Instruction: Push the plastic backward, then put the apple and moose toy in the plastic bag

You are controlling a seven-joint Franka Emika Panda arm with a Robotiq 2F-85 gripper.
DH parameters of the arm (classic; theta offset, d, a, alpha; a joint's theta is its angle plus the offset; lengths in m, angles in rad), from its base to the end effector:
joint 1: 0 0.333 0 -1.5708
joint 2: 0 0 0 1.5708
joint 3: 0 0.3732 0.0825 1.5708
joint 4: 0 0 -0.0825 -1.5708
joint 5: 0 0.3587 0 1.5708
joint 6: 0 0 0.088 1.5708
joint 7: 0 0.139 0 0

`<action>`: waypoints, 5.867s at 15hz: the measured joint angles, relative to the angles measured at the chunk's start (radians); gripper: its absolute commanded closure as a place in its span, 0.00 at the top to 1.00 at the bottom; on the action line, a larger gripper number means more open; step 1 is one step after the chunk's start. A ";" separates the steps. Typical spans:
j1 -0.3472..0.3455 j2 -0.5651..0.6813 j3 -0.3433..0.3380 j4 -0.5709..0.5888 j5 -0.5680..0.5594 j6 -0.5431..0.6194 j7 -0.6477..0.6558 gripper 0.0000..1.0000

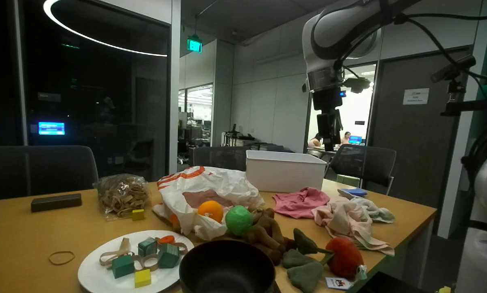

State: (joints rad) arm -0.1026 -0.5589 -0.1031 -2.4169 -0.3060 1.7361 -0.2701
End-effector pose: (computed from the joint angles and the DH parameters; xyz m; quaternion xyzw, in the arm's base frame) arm 0.2974 -0.1055 0.5244 0.9879 0.0756 -0.0865 0.1045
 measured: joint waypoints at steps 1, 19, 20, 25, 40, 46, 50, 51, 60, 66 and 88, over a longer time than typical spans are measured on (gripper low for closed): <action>0.005 0.004 -0.002 -0.002 0.002 0.000 -0.002 1.00; 0.202 0.534 0.080 0.184 0.443 0.388 -0.288 1.00; 0.202 0.548 0.090 0.190 0.452 0.399 -0.299 1.00; 0.201 0.630 0.132 0.219 0.453 0.460 -0.368 1.00; 0.152 0.886 0.177 0.422 0.349 0.544 -0.452 0.42; 0.134 0.895 0.182 0.447 0.344 0.544 -0.472 0.36; 0.135 0.904 0.183 0.469 0.298 0.555 -0.471 0.36; 0.135 0.904 0.183 0.475 0.283 0.564 -0.469 0.36; 0.155 0.918 0.159 0.504 -0.021 0.692 -0.332 0.36; 0.188 0.984 0.107 0.533 -0.240 0.766 -0.141 1.00; 0.148 0.675 0.187 0.369 0.231 0.410 -0.316 1.00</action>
State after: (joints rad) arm 0.0459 0.1160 0.0842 -2.0476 -0.0752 2.1459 -0.5862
